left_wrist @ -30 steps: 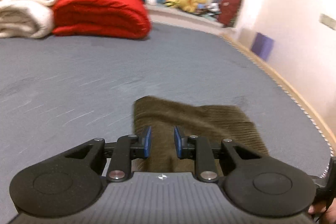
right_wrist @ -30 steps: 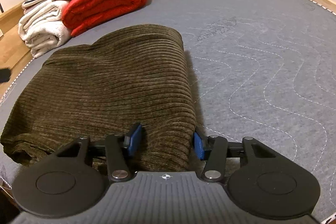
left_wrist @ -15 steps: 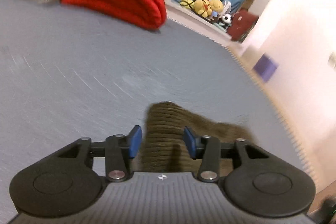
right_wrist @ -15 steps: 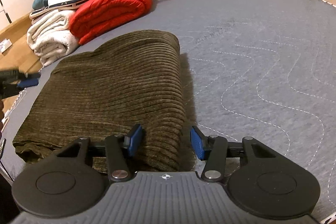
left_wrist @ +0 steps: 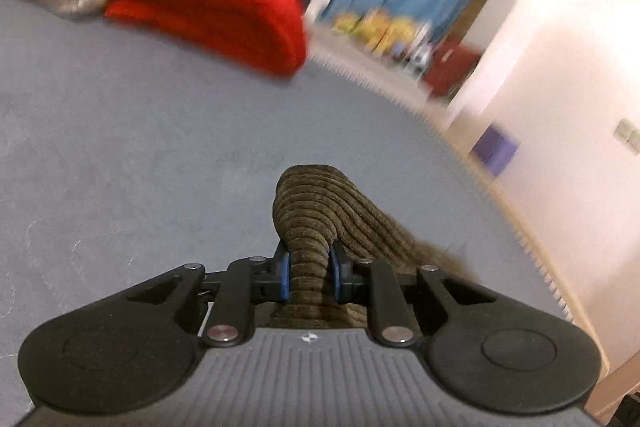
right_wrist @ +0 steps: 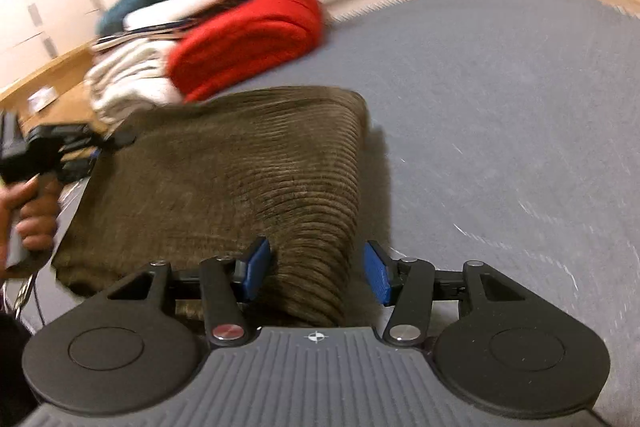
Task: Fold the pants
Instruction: 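Lower the folded bundle onto the bed and open both grippers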
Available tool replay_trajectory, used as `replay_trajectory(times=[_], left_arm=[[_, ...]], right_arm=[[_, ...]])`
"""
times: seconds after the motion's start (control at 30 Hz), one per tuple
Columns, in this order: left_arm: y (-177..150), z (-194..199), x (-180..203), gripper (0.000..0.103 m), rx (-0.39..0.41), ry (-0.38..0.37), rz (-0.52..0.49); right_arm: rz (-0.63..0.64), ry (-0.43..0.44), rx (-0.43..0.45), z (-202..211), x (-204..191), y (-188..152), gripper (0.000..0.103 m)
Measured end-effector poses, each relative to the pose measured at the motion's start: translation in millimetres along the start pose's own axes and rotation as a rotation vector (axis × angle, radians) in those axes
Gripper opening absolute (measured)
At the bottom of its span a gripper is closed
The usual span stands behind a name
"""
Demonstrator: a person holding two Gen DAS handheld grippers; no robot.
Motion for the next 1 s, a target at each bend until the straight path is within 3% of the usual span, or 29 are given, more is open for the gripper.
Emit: replay_trajectory(times=[0.03, 0.1, 0.17, 0.27, 0.4, 0.47, 0.5, 0.53, 0.63, 0.73, 0.8, 0.83, 0.9, 1.0], left_arm=[[-6.3, -6.6, -15.7, 0.029, -0.047, 0.057, 0.054], [-8.8, -0.2, -32.3, 0.033, -0.033, 0.143, 0.087], [1.4, 20.8, -27.1, 0.035, 0.031, 0.153, 0.032], [9.8, 55.1, 0.1, 0.035, 0.079, 0.122, -0.131], [-21.4, 74.4, 35.0, 0.034, -0.044, 0.018, -0.348], [-71.0, 73.2, 30.6, 0.036, -0.217, 0.028, -0.549], [-95.5, 74.6, 23.0, 0.038, -0.245, 0.033, -0.658], [-102.2, 79.3, 15.9, 0.037, -0.228, 0.039, -0.672], [-81.9, 93.1, 6.3, 0.033, -0.209, 0.034, -0.522], [-78.1, 111.3, 18.8, 0.032, -0.131, 0.002, -0.526], [-88.8, 121.1, 35.0, 0.032, -0.12, -0.08, -0.555], [-103.0, 122.6, 41.4, 0.031, -0.155, -0.1, -0.596], [-135.0, 116.5, 40.8, 0.031, -0.262, -0.067, -0.724], [-139.6, 120.4, 46.0, 0.031, -0.276, -0.045, -0.778]], right_arm=[[0.032, 0.002, -0.003, -1.0, -4.9, -1.2, 0.054], [0.07, -0.015, -0.04, -7.9, -7.8, -7.9, 0.054], [0.042, -0.022, -0.059, -11.9, -4.6, -9.7, 0.054], [-0.013, -0.031, -0.075, -13.2, 2.6, -7.6, 0.056], [-0.025, -0.042, -0.08, -15.1, -0.2, -6.9, 0.056], [-0.024, -0.05, -0.079, -16.1, -4.0, -6.5, 0.056], [-0.026, -0.056, -0.078, -16.3, -6.7, -7.9, 0.057], [-0.028, -0.063, -0.078, -17.0, -8.1, -7.7, 0.058], [-0.038, -0.058, -0.065, -17.1, -13.2, -4.3, 0.063], [-0.005, -0.074, -0.027, -13.6, -21.2, 1.2, 0.063], [-0.004, -0.065, -0.023, -13.2, -25.3, 1.3, 0.064], [0.015, -0.072, -0.035, -14.4, -27.3, -0.9, 0.064], [0.057, -0.101, -0.085, -19.3, -26.8, -8.1, 0.064], [0.042, -0.124, -0.182, -22.0, -21.8, -14.2, 0.066]])
Point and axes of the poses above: each gripper's, at about its wrist camera, not at the fingertips, and z roughly against the way its jaws point, x to its right, y to its top, the point moved 5 cm from there along -z, roughly the way its jaws point, and after that the axes turned 14 degrees about x, right-handed, at the moved point
